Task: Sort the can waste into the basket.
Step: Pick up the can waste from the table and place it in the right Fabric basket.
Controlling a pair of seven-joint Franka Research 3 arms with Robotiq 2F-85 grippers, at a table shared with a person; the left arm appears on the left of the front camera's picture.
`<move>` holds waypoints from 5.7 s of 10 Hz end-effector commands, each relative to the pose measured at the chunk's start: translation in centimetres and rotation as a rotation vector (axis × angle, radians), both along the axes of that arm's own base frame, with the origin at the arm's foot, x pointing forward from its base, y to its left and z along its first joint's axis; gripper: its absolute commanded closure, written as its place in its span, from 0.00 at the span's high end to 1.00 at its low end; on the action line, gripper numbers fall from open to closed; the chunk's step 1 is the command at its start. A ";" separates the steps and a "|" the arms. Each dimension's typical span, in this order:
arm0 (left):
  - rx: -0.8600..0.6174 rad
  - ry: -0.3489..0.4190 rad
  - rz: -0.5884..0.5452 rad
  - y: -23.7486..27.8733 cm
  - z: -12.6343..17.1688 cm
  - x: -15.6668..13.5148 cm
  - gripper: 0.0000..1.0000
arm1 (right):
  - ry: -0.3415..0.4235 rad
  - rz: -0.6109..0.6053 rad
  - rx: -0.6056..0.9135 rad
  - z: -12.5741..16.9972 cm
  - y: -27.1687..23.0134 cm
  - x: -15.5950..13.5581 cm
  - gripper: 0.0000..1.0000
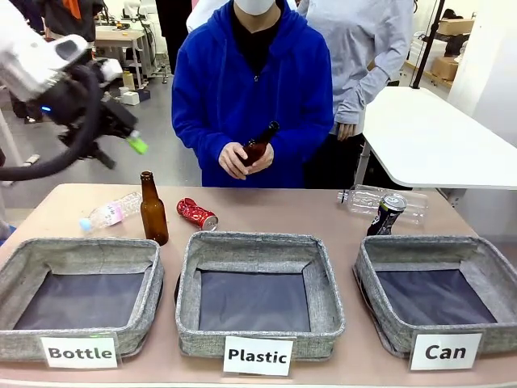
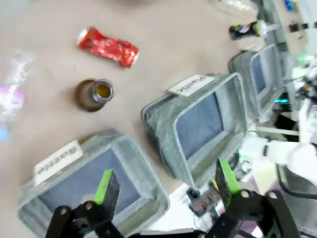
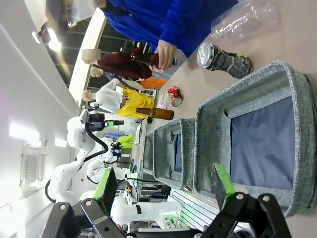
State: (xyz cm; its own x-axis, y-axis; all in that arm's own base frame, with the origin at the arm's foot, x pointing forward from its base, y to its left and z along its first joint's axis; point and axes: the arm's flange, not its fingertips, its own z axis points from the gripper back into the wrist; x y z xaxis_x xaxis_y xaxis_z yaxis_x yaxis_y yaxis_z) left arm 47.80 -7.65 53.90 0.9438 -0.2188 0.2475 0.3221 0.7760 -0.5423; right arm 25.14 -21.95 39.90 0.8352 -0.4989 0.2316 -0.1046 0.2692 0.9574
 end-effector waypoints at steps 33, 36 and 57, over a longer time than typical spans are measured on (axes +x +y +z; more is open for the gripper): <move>0.024 -0.011 0.078 -0.8 1.6 -4.3 1.00 | -0.035 -0.001 0.003 0.2 -0.2 0.3 1.00; 0.162 0.052 0.099 -8.4 1.6 1.6 1.00 | -0.035 -0.001 0.003 0.2 -0.2 0.3 1.00; -0.305 0.221 -0.112 13.7 10.5 5.5 1.00 | -0.035 -0.001 0.003 0.2 -0.2 0.3 1.00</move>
State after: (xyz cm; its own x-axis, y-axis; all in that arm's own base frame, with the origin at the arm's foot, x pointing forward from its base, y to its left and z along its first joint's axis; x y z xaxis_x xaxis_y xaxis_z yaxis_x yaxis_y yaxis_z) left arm 53.83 1.46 67.54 0.9425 -0.2562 0.2148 0.3278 0.5819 -0.7442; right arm 25.19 -22.14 39.98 0.8379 -0.4949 0.2304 -0.1049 0.2682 0.9576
